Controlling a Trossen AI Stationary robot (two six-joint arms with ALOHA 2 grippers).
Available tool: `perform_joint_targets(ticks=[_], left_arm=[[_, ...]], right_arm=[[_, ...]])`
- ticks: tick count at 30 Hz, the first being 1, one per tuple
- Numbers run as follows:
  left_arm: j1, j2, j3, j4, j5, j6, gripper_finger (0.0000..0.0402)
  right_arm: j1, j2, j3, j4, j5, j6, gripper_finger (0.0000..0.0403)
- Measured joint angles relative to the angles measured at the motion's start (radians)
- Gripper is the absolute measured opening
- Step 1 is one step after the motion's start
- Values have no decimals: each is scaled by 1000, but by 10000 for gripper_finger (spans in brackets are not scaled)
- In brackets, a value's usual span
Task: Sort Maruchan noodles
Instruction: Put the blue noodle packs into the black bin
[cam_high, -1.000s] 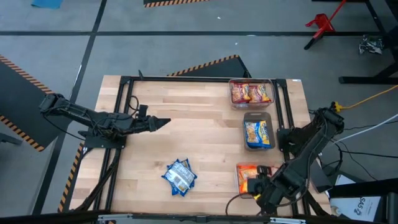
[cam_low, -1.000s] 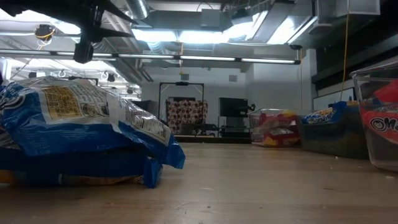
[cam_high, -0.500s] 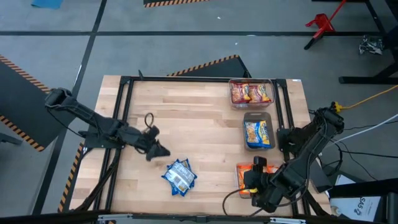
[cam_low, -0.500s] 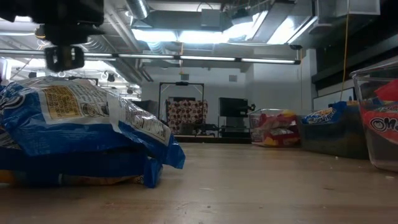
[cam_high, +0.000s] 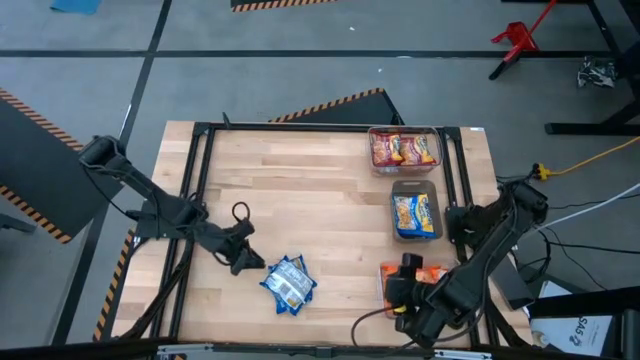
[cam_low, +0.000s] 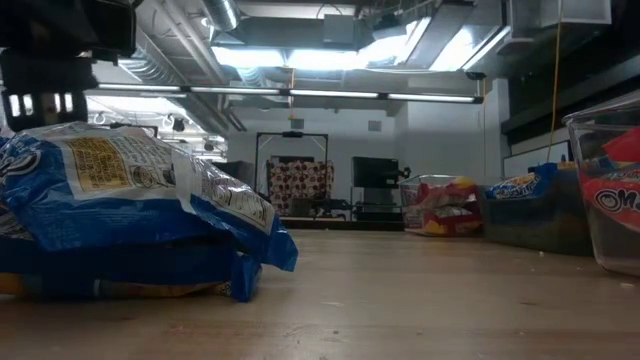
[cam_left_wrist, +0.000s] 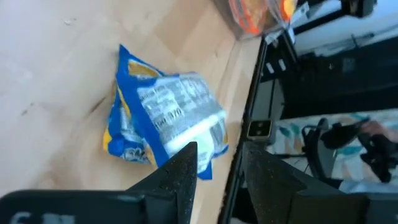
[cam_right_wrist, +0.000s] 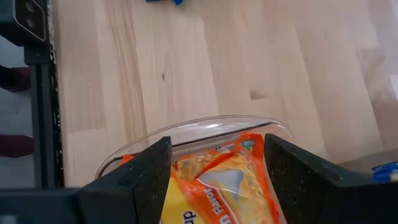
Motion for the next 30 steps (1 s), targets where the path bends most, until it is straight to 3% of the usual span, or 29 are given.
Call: perform_joint_targets(ticks=[15, 30], left_arm=[[-33, 181, 0, 21, 26, -100, 221], [-33, 415, 0, 277, 53, -222, 249]], right_arm=[[0, 36, 0, 22, -17, 10, 237], [0, 36, 0, 26, -18, 10, 237]])
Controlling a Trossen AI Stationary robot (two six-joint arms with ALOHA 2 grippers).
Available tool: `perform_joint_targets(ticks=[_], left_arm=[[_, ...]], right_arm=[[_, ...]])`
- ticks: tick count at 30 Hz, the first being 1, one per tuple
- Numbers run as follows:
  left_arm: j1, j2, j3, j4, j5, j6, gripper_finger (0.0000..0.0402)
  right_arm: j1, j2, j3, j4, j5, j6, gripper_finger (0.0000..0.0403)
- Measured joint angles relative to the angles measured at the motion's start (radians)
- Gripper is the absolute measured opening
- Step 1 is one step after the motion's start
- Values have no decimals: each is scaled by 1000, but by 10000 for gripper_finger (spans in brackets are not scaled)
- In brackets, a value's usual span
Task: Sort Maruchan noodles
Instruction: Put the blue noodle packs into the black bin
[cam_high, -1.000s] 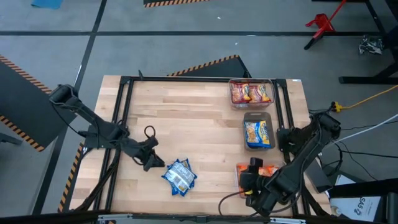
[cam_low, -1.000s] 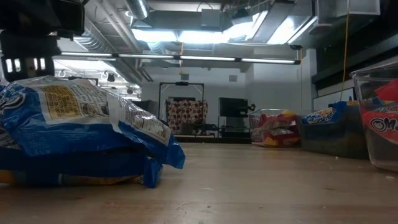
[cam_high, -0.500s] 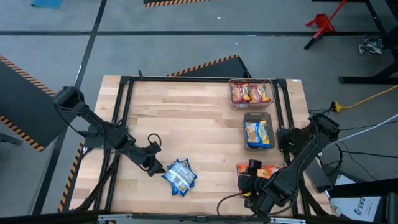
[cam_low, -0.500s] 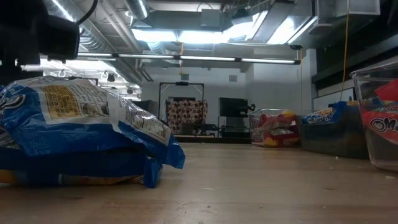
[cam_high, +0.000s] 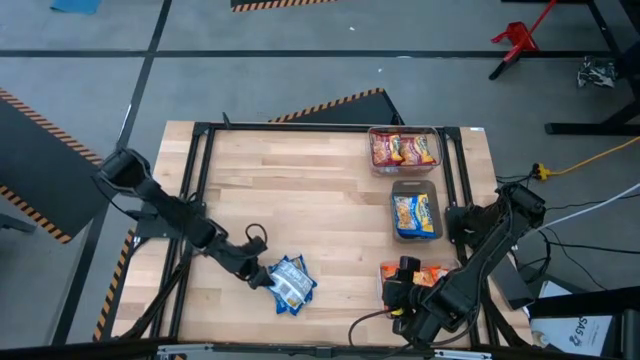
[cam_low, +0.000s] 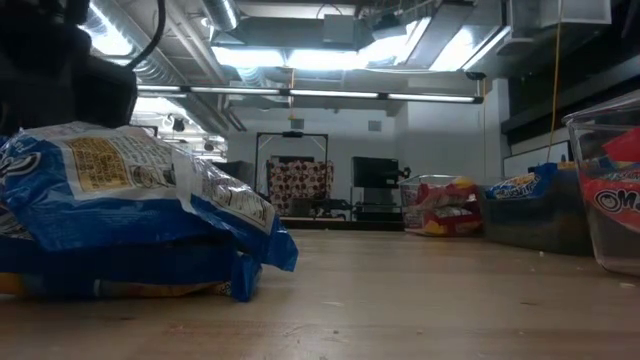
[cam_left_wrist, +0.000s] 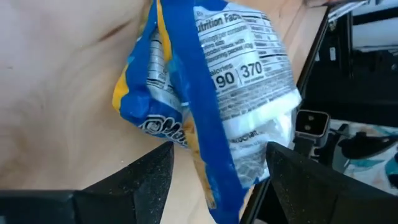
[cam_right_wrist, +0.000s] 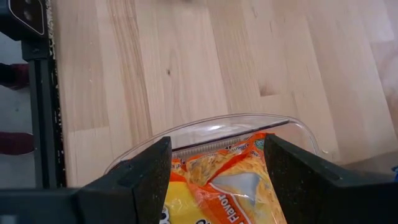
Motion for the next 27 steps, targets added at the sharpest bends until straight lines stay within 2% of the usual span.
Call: perform_joint_targets(ticks=[7, 11, 20, 27], left_arm=[[13, 84, 1, 118, -5, -117, 251], [13, 131, 1, 196, -6, -167, 227], [25, 143, 1, 223, -2, -301, 113], [55, 143, 1, 356, 11, -340, 11]], right_arm=[[0, 0, 0, 0, 17, -12, 237], [0, 0, 0, -3, 63, -15, 237], [-2, 0, 0, -14, 156, -16, 237], [-44, 0, 0, -70, 215, -18, 237]])
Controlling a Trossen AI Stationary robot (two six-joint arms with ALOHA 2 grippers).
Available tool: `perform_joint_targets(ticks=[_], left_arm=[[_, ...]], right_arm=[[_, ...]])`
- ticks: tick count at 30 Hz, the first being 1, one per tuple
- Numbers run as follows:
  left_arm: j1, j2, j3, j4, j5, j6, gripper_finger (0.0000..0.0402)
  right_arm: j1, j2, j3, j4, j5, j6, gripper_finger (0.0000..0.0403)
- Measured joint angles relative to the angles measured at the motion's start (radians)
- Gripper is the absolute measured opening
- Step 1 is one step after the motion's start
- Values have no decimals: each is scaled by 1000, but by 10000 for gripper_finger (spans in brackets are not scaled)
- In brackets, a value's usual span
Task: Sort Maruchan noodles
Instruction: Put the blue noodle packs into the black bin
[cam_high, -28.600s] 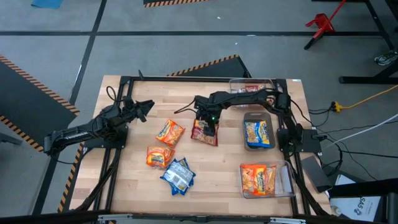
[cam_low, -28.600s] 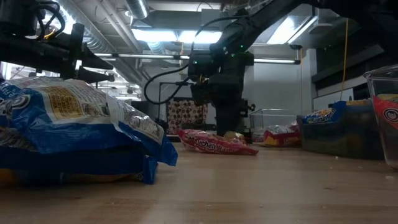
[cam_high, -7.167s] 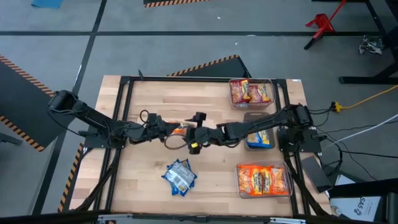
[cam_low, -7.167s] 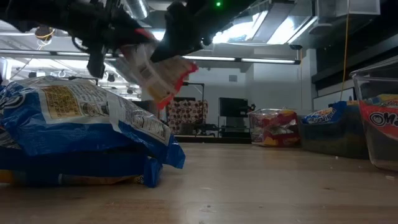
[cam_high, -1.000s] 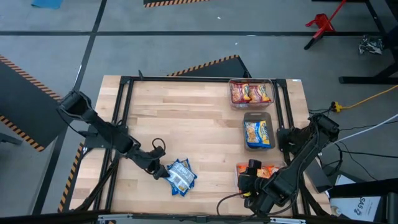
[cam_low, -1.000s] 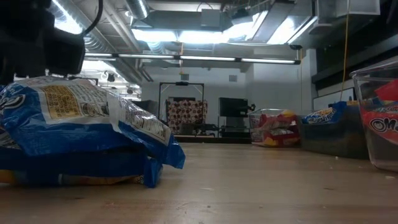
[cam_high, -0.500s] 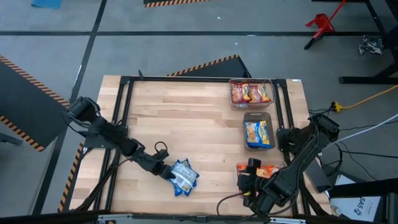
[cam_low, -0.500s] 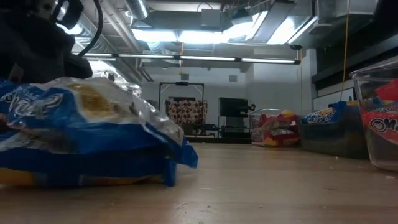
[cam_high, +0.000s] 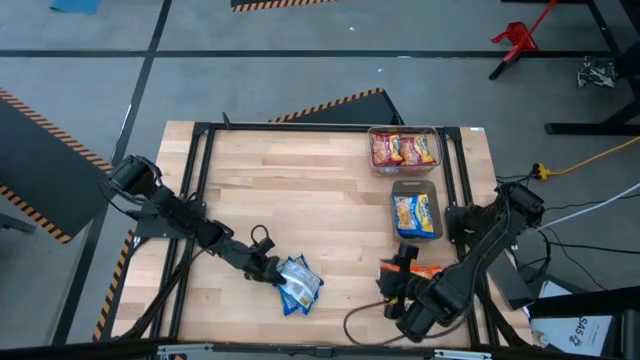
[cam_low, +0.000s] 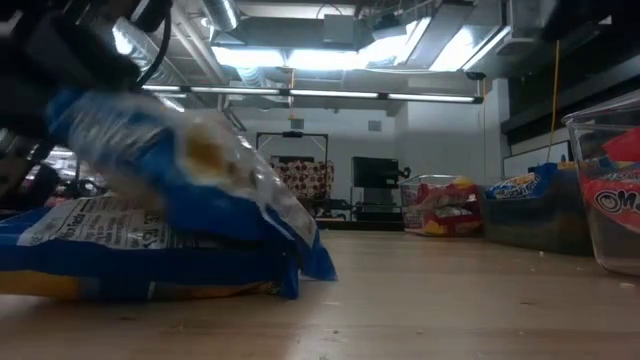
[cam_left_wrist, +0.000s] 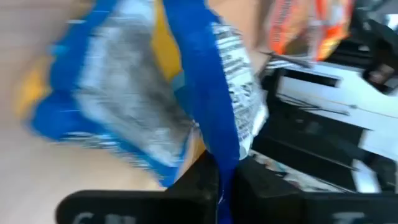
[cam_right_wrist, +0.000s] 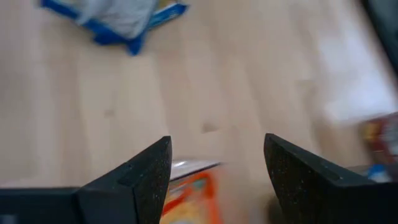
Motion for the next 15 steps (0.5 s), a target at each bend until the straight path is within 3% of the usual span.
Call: perform_joint_targets(ticks=[9, 15], left_arm=[[93, 0, 0, 175, -31, -26, 2], [194, -1, 0, 277, -94, -26, 1]], right_arm=[[-110, -5, 0, -114, 206, -75, 237], [-217, -24, 0, 17, 200, -219, 237]])
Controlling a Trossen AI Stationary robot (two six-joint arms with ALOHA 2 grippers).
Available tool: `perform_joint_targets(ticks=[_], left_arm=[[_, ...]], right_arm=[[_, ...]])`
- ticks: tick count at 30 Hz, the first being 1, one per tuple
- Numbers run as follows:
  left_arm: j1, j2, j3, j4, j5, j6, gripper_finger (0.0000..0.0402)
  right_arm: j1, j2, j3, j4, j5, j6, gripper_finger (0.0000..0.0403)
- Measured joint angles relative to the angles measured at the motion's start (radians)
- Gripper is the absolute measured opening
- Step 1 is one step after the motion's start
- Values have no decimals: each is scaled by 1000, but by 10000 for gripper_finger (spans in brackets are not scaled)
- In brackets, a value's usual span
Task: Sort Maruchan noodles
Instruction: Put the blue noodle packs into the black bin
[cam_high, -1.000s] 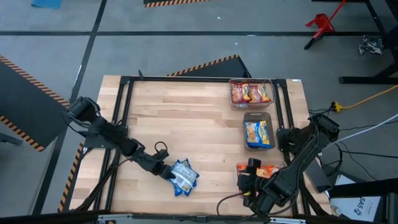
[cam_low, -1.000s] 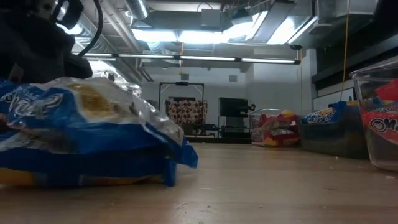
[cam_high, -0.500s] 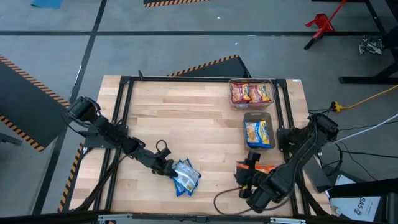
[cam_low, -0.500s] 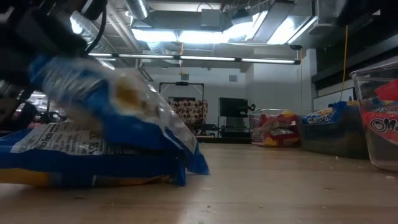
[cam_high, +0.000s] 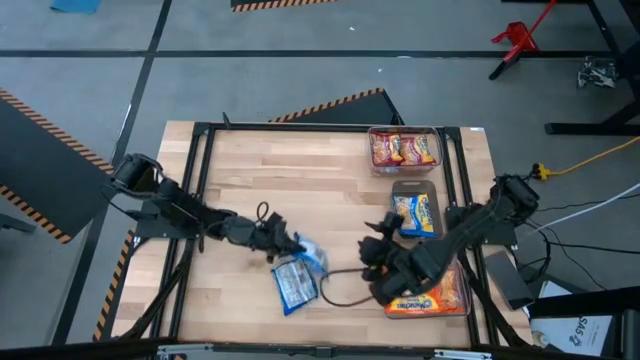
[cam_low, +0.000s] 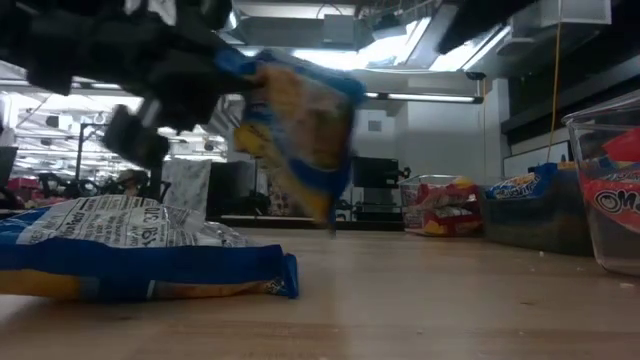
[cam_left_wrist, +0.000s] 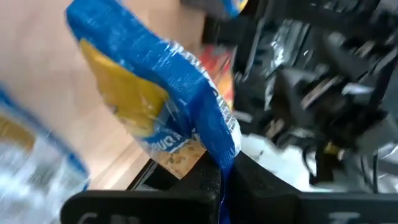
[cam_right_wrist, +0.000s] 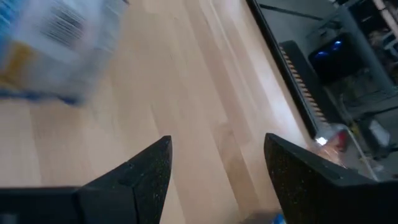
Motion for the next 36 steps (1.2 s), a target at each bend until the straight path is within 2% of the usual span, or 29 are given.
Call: perform_joint_targets(ticks=[4, 7, 9, 11, 17, 24, 29, 36], left_arm=[[62, 0, 0, 4, -3, 0, 1], [100, 0, 0, 19, -2, 0, 1], [123, 0, 0, 42, -1, 10, 0], [143, 0, 0, 67, -1, 23, 0], [187, 0, 0, 90, -1, 32, 0], [239, 0, 0, 120, -11, 32, 0], [270, 0, 1, 151, -12, 35, 0], [267, 0, 34, 143, 2, 38, 0]], right_arm=[[-66, 0, 0, 208, -78, -180, 237], [-116, 0, 0, 364, -231, -314, 237], [-147, 0, 0, 420, -309, -364, 237], [-175, 0, 0, 442, -339, -412, 237], [-250, 0, 0, 567, -336, -532, 237], [-286, 28, 1, 599, -372, -544, 237], [-282, 78, 1, 586, -264, -566, 237], [-309, 125, 1, 602, -245, -558, 237]])
